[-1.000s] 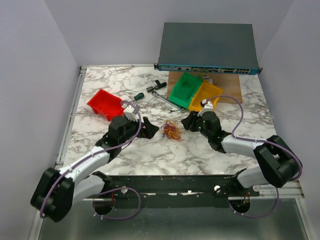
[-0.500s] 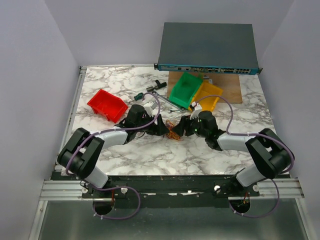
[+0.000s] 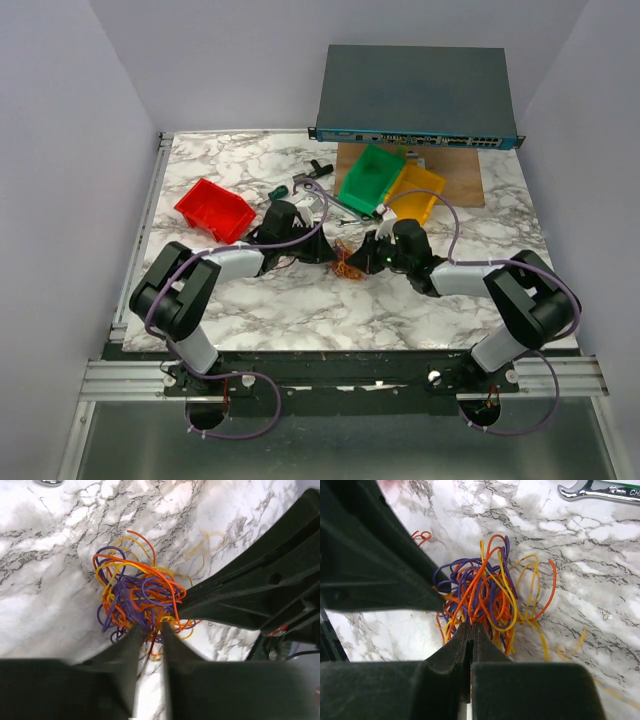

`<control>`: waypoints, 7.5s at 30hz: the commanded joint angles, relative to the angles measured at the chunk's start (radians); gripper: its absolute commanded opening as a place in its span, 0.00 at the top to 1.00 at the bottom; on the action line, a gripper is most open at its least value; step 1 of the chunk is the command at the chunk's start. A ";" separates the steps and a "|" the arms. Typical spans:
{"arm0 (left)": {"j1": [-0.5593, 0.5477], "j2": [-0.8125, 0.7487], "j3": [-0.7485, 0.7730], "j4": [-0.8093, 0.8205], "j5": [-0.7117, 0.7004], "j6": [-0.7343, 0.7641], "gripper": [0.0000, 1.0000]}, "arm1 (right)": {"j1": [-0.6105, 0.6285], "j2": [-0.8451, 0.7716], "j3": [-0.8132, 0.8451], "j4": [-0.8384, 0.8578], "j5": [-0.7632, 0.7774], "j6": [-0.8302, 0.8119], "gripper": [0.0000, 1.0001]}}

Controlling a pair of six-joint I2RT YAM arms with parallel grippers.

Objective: Untangle the cables
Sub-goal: Untie the cable.

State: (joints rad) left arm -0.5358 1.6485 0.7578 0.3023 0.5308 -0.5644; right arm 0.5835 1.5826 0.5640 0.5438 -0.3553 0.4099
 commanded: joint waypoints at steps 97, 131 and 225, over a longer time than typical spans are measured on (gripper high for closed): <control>0.140 -0.366 -0.266 0.101 -0.213 0.003 0.92 | 0.119 -0.261 -0.138 0.068 0.561 -0.026 0.32; -0.023 0.007 0.077 -0.204 -0.117 0.113 0.35 | 0.119 -0.145 -0.069 0.027 0.503 0.057 0.39; 0.080 -0.263 -0.128 -0.032 -0.136 0.097 1.00 | 0.188 0.043 0.077 0.035 0.193 -0.115 0.79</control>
State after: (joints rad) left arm -0.4496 1.4044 0.6151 0.2455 0.3756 -0.4717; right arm 0.7624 1.6783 0.6525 0.6010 -0.2241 0.3168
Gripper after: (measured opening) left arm 0.016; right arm 0.309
